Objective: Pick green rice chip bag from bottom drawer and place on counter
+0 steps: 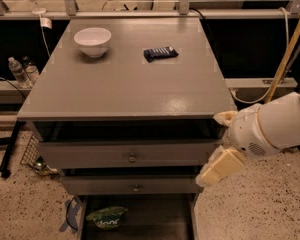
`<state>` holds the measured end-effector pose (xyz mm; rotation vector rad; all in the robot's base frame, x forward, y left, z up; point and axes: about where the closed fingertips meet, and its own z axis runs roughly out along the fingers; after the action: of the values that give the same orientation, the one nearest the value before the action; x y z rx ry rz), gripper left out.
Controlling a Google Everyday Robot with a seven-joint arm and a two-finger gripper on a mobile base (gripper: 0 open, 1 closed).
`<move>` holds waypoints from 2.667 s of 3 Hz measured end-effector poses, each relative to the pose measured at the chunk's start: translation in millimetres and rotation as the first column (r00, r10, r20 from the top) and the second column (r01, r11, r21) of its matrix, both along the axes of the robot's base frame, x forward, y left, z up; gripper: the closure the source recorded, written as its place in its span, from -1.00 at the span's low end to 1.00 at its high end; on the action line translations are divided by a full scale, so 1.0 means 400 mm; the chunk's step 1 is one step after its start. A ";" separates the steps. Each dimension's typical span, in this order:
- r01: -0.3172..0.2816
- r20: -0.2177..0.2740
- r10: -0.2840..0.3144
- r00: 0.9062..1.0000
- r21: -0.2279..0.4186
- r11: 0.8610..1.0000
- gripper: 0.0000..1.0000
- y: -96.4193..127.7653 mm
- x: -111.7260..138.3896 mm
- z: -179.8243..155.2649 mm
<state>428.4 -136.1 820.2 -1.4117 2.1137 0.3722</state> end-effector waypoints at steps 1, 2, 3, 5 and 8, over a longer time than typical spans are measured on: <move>-0.002 -0.002 0.002 1.000 0.003 1.000 -1.00 -0.002 -0.004 -0.004; -0.001 -0.005 0.001 1.000 0.068 0.998 -1.00 -0.019 -0.030 -0.084; 0.008 -0.027 -0.004 1.000 0.132 0.991 -1.00 -0.022 -0.079 -0.219; 0.018 -0.116 0.017 0.993 0.291 0.957 -1.00 0.044 -0.136 -0.527; 0.031 -0.172 0.019 0.985 0.279 0.960 -1.00 0.167 -0.148 -0.796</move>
Offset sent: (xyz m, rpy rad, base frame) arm -0.0273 -0.0219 -0.0880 0.1791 0.0155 -0.0055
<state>369.0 -69.3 501.6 -1.2445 2.0989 0.7858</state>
